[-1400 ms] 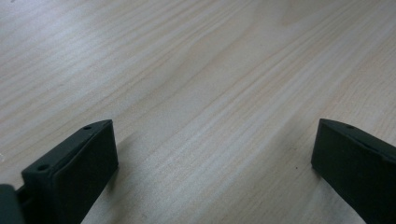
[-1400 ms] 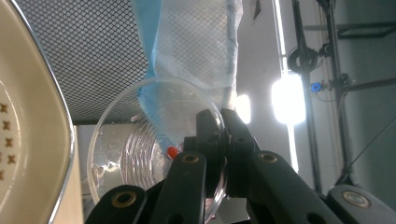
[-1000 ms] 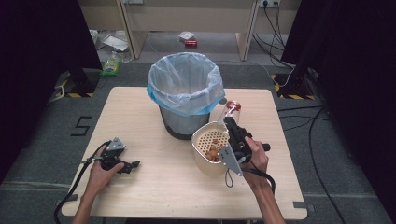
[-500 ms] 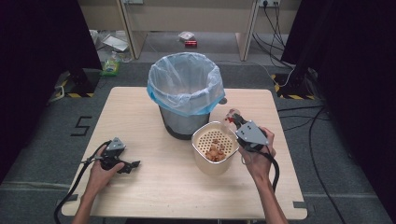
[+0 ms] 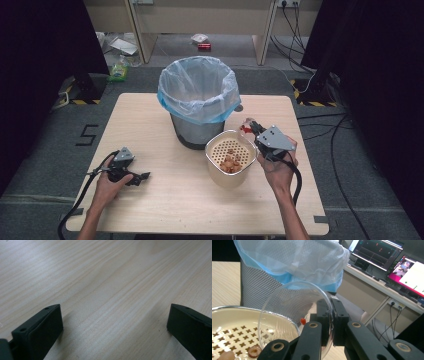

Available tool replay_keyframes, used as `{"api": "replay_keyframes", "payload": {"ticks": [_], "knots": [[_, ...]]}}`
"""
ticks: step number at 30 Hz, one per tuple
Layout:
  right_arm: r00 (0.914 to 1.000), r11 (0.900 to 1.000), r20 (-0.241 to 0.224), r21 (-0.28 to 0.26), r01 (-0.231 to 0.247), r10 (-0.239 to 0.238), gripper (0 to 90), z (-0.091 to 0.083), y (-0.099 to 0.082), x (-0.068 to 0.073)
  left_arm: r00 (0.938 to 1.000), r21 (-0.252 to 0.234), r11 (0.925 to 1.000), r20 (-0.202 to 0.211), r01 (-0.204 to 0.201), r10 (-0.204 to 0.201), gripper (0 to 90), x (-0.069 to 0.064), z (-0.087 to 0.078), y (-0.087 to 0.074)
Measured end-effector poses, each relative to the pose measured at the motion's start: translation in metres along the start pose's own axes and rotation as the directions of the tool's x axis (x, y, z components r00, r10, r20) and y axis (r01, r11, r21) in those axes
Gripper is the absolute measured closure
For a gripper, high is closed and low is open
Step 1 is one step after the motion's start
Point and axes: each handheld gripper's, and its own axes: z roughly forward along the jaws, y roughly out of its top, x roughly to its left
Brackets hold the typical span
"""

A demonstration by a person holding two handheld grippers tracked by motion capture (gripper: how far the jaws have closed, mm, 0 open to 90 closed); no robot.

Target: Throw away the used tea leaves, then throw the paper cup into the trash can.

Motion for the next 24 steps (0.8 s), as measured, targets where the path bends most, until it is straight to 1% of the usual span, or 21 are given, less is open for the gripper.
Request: {"api": "replay_keyframes", "payload": {"ticks": [3, 7, 10, 12, 16, 18, 20, 21, 22, 23, 24], "knots": [[0.9999, 0.9999, -0.004, 0.008, -0.012, 0.012, 86.7, -0.001, 0.001, -0.001, 1.0000, 0.000, 1.0000, 0.000, 0.000, 0.000, 0.0, 0.000, 0.000, 0.000], [0.9990, 0.9990, -0.006, 0.004, -0.045, 0.045, 86.5, -0.003, 0.002, -0.006, 1.0000, 0.000, 1.0000, 0.000, 0.000, 0.000, 0.0, 0.000, 0.000, 0.000], [0.9988, 0.9988, -0.007, 0.003, -0.049, 0.049, 86.5, -0.004, 0.003, -0.008, 1.0000, 0.000, 1.0000, 0.000, 0.000, 0.000, 0.0, 0.000, 0.000, 0.000], [0.9990, 0.9990, -0.004, -0.003, -0.044, 0.044, 86.5, -0.004, 0.005, -0.012, 1.0000, 0.000, 1.0000, 0.000, 0.000, 0.000, 0.0, 0.000, 0.000, 0.000], [0.9983, 0.9982, 0.001, -0.012, -0.059, 0.059, 86.4, -0.008, 0.008, -0.017, 1.0000, 0.000, 1.0000, 0.000, 0.000, 0.000, 0.0, 0.000, 0.000, 0.000], [0.9971, 0.9969, 0.002, -0.016, -0.077, 0.077, 86.4, -0.010, 0.011, -0.023, 1.0000, 0.000, 1.0000, 0.000, 0.000, 0.000, 0.0, 0.000, 0.000, 0.000], [0.9965, 0.9963, -0.001, -0.019, -0.083, 0.083, 86.4, -0.011, 0.013, -0.025, 1.0000, 0.000, 1.0000, 0.000, 0.000, 0.000, 0.0, 0.000, 0.000, 0.000], [0.9945, 0.9942, -0.008, -0.025, -0.104, 0.104, 86.4, -0.010, 0.014, -0.028, 1.0000, 0.000, 1.0000, 0.000, 0.000, 0.000, 0.0, 0.000, 0.000, 0.000], [0.9944, 0.9942, -0.011, -0.020, -0.105, 0.105, 86.4, -0.009, 0.021, -0.032, 1.0000, 0.001, 1.0000, 0.000, -0.001, 0.001, 0.0, 0.000, 0.000, 0.000], [0.9944, 0.9942, -0.011, -0.020, -0.105, 0.105, 86.4, -0.009, 0.021, -0.032, 1.0000, 0.001, 1.0000, 0.000, 0.000, 0.000, 0.0, 0.000, 0.000, 0.000], [0.9964, 0.9962, 0.000, -0.016, -0.085, 0.085, 86.4, -0.007, 0.030, -0.037, 1.0000, 0.001, 1.0000, 0.000, 0.000, 0.000, 0.0, 0.000, 0.000, 0.000]]}}
